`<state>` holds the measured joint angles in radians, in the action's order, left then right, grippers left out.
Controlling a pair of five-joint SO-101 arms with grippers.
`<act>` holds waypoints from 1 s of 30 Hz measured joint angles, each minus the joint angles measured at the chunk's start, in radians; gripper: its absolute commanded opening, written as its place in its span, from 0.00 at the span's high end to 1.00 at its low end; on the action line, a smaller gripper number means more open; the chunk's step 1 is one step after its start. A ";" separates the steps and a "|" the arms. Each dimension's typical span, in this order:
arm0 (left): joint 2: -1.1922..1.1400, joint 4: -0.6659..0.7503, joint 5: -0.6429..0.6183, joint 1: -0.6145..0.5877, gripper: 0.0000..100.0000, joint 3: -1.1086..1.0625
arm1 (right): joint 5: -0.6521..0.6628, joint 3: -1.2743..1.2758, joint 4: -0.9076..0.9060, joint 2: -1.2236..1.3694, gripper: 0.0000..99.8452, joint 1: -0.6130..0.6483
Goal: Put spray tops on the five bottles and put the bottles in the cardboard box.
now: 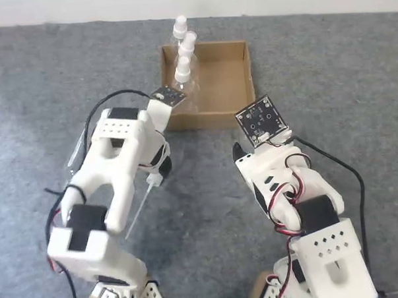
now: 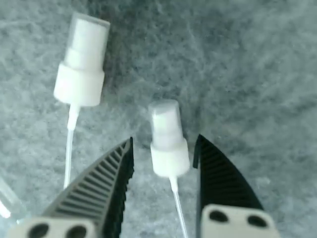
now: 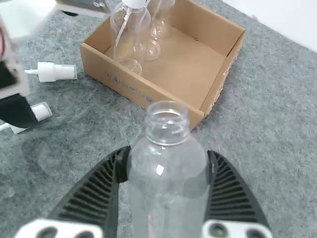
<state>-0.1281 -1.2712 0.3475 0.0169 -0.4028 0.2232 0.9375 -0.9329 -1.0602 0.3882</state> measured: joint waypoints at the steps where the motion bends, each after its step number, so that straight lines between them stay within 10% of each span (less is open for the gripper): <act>1: -0.028 0.000 0.000 0.000 0.82 0.021 | 0.000 0.000 0.000 0.000 0.88 0.000; 30: -0.132 -0.077 -0.091 0.005 0.98 0.146 | 0.000 0.000 0.000 0.000 0.88 0.000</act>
<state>-0.2601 -1.3479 0.2570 0.0215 -0.2570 0.2232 0.9375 -0.9329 -1.0602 0.3882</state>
